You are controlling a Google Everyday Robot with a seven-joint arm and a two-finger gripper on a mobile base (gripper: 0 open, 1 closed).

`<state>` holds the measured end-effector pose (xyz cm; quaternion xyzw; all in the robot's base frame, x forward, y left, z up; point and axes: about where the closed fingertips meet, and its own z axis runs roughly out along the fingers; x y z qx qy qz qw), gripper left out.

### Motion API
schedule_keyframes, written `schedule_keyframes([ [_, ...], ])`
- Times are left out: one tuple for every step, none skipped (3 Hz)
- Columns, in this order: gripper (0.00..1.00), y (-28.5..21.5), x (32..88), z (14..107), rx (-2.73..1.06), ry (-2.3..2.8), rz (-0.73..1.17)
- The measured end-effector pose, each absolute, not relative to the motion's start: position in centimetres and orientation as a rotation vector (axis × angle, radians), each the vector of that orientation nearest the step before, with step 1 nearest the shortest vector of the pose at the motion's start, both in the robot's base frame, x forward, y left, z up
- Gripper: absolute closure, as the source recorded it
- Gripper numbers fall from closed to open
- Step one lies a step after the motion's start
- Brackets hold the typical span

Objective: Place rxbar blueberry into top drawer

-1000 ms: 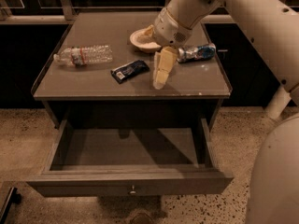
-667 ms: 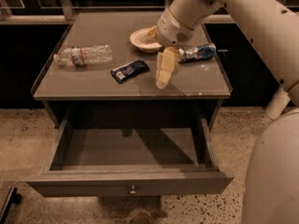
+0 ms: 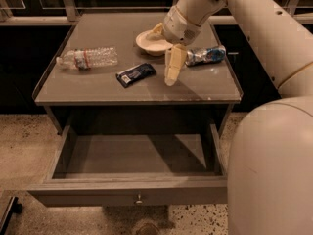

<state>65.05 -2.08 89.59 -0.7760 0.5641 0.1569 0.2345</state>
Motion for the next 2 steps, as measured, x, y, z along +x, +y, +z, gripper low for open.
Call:
schedule_keyframes([
  [0.0, -1.3, 67.0, 89.6, -2.129, 1.478, 0.434],
  [0.0, -0.2, 68.4, 89.0, -2.099, 1.406, 0.474],
])
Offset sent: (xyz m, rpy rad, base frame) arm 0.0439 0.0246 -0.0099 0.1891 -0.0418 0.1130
